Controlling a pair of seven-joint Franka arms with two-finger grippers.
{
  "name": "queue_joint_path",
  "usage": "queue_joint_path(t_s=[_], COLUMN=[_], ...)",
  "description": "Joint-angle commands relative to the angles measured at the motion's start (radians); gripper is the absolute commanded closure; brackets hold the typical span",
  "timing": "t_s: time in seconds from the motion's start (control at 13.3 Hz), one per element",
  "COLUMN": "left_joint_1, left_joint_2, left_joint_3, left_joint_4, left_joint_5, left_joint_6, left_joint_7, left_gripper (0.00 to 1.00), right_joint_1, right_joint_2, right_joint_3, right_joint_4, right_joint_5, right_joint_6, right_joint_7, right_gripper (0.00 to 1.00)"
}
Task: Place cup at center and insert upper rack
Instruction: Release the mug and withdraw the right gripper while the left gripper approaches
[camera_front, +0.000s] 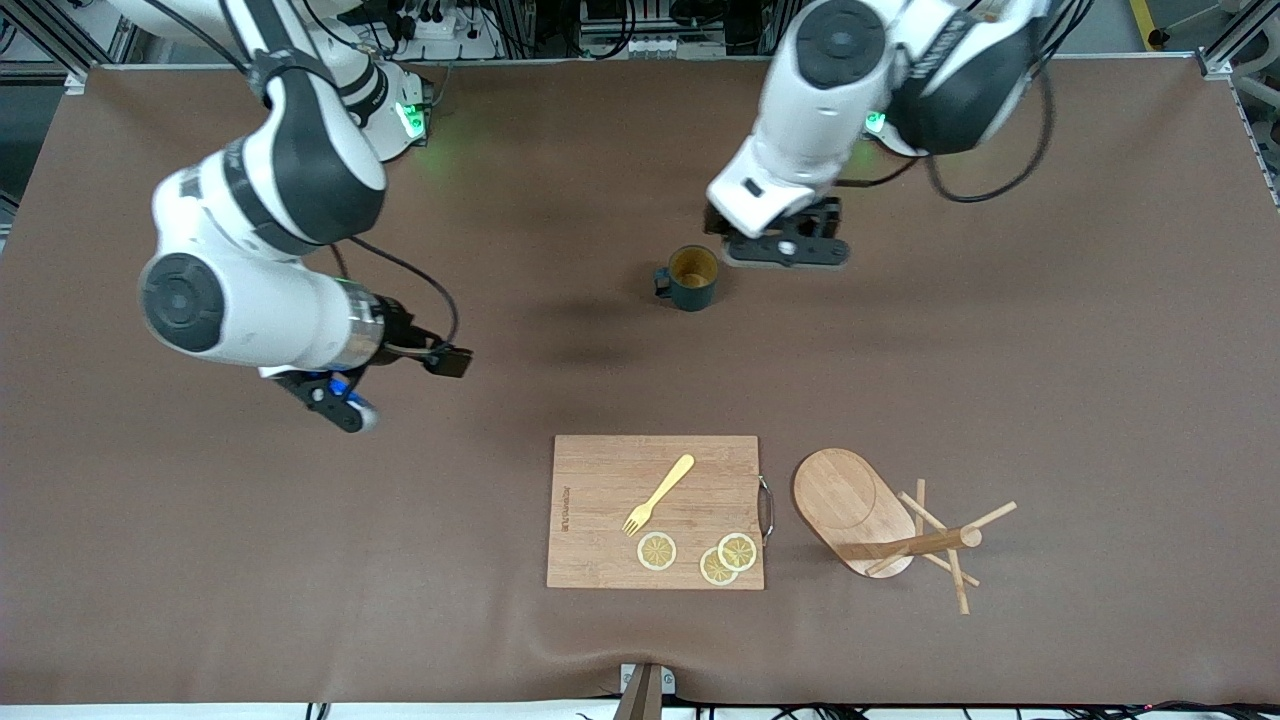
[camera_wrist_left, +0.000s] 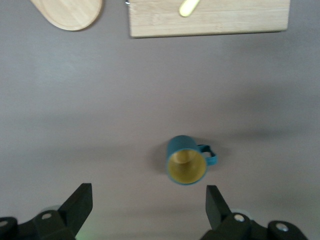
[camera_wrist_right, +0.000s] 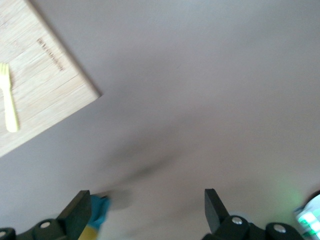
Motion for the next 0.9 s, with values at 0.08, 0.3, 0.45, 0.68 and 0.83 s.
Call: queue_joint_path(t_s=[0.08, 0.3, 0.45, 0.68, 0.83], left_joint_1=[-0.175, -0.316, -0.373, -0.427, -0.476], left_joint_2=[0.173, 0.268, 0.328, 0.412, 0.449], left_joint_3=[-0.001, 0.002, 0.002, 0.002, 0.002], left_joint_4=[0.104, 0.110, 0.112, 0.109, 0.109], left_joint_5=[0.172, 0.321, 0.416, 0.580, 0.629], left_joint_6=[0.021, 0.025, 0.046, 0.061, 0.061], left_joint_7=[-0.250, -0.425, -0.568, -0.795, -0.898], left_gripper=[0.00, 0.00, 0.00, 0.00, 0.00], right_joint_1=[-0.104, -0.191, -0.242, -0.297, -0.320], right_joint_2=[-0.045, -0.061, -0.087, -0.122, -0.141], right_joint_3=[0.017, 0.019, 0.019, 0.019, 0.019], right_joint_4=[-0.025, -0.025, -0.027, -0.034, -0.040], right_joint_5=[-0.056, -0.125, -0.134, -0.197, -0.219], right_joint_6=[-0.037, -0.055, -0.061, -0.070, -0.083], right_joint_7=[-0.249, -0.481, -0.590, -0.831, -0.862], right_gripper=[0.00, 0.00, 0.00, 0.00, 0.00])
